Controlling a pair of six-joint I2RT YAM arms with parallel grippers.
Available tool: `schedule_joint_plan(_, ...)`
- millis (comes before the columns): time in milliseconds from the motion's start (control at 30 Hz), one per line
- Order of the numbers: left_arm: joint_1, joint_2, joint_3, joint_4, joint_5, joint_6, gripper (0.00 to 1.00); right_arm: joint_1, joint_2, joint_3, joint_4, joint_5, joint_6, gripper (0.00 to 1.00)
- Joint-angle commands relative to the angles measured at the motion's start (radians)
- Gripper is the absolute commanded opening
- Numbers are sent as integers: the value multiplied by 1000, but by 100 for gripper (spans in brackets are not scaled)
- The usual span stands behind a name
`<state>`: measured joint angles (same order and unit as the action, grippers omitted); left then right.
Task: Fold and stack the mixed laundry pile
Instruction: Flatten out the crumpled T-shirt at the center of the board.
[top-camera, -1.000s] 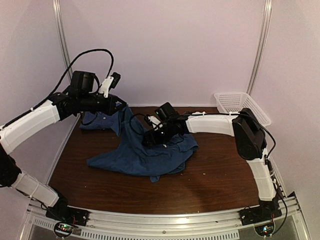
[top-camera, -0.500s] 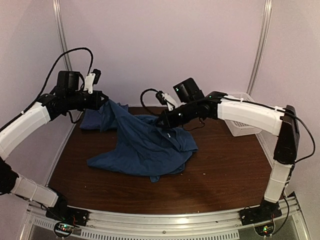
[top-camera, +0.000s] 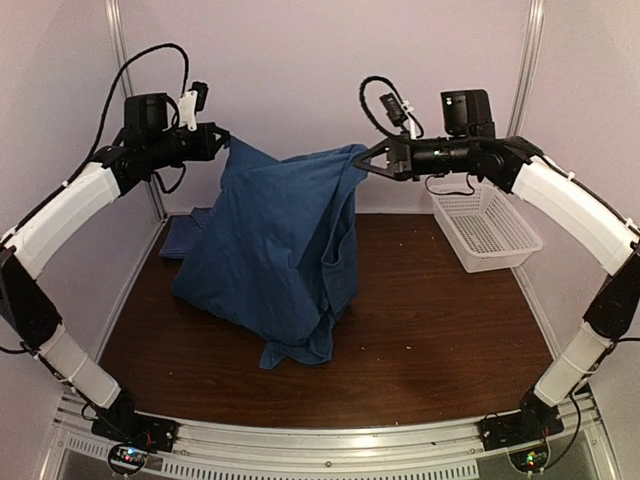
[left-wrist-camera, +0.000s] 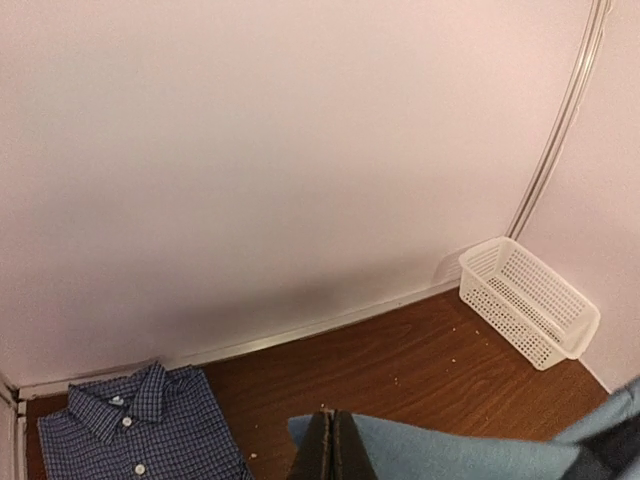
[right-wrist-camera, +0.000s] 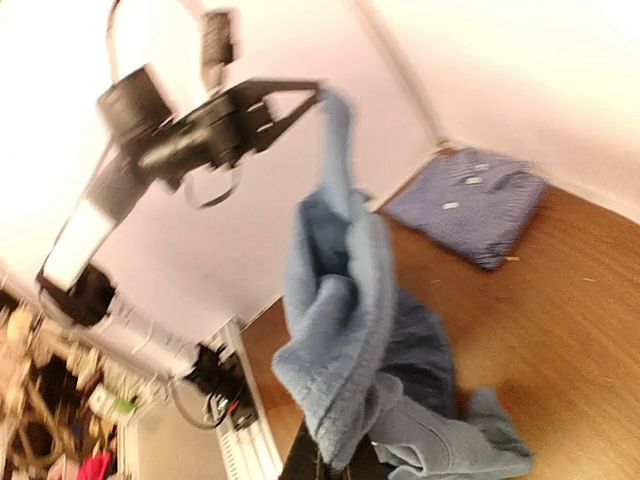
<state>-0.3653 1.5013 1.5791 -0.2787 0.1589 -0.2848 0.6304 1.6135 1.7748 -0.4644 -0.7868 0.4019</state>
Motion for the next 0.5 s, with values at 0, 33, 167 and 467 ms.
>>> schedule_joint_plan(0, -14, 270, 221, 71, 92, -6, 0, -300, -65, -128, 71, 59, 70, 0)
schedule_joint_plan(33, -20, 339, 295, 52, 92, -4, 0, -336, -55, -157, 78, 87, 72, 0)
schedule_joint_plan(167, -24, 607, 608, -132, 76, 23, 23, -373, 21, -271, 45, 205, 12, 0)
schedule_joint_plan(467, -114, 284, 7, -158, -123, 107, 73, -367, 45, -507, -36, 445, -103, 0)
